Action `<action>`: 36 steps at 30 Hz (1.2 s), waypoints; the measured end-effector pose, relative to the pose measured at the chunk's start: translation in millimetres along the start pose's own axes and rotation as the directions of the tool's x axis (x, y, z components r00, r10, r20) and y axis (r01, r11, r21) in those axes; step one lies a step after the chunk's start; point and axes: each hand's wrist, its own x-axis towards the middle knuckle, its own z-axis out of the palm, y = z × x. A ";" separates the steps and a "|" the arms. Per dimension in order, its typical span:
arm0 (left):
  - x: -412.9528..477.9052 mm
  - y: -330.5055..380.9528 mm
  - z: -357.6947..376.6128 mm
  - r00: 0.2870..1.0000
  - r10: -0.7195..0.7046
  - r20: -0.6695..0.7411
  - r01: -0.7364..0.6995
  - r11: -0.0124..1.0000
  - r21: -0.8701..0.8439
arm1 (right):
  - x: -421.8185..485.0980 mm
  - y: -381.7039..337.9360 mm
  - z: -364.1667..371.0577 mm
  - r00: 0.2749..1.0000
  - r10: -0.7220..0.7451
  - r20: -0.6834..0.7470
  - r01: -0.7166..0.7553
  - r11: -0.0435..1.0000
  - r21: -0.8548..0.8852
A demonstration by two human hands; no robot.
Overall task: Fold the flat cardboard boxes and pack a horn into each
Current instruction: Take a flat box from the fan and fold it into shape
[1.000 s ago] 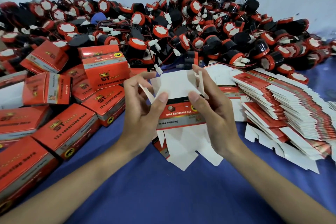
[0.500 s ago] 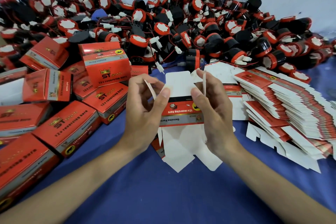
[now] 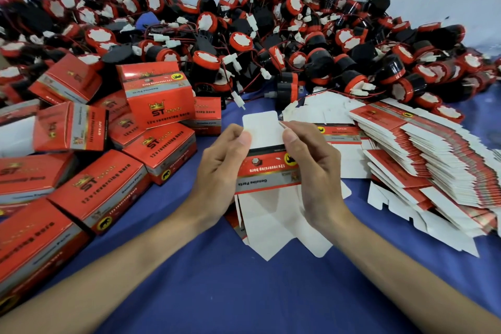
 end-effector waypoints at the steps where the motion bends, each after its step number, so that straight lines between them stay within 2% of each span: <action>1: -0.2 -0.9 -0.2 1.000 0.007 -0.018 -0.007 1.000 0.001 | 0.7 -0.7 0.3 1.000 0.023 0.003 -0.023 1.000 0.001; 5: 0.3 -4.7 1.7 0.994 0.057 -0.090 -0.052 0.997 0.057 | 3.8 -3.3 -0.8 0.992 0.129 0.010 -0.128 0.991 -0.046; 11: -0.2 -4.9 0.5 0.992 0.105 -0.076 -0.100 0.993 0.068 | 1.6 -5.3 -4.2 0.957 0.250 0.144 -0.244 0.968 -0.057; 15: 1.5 -2.8 0.1 0.992 0.084 -0.089 -0.086 0.996 -0.009 | 1.2 -6.5 -1.6 0.982 0.163 0.098 -0.156 0.985 -0.078; 19: 1.9 -2.6 1.3 0.986 0.120 -0.117 -0.104 0.986 0.133 | -1.2 -4.7 0.3 0.996 0.045 0.082 -0.039 0.996 -0.075; 21: 2.4 -1.8 1.1 0.985 0.104 -0.140 -0.085 0.987 0.140 | -1.6 -4.8 1.0 0.997 0.009 0.070 -0.005 0.998 -0.062; 26: 3.0 -1.8 0.2 0.977 0.173 -0.125 -0.138 0.959 0.246 | -5.8 -2.2 4.0 0.997 -0.050 0.052 0.056 0.990 -0.127; 31: 1.2 0.1 0.3 0.978 0.183 -0.105 -0.158 0.966 0.206 | -5.7 -2.4 6.6 1.000 0.013 0.012 -0.011 0.990 -0.144; 33: 0.9 1.4 -0.6 0.980 0.179 -0.089 -0.159 0.967 0.197 | -5.1 -1.5 6.5 1.000 -0.001 0.016 0.004 0.989 -0.149; 36: 0.1 1.7 -2.7 0.984 0.178 -0.003 -0.171 0.953 0.251 | -2.1 -2.1 4.0 0.999 0.019 -0.041 -0.023 0.994 -0.105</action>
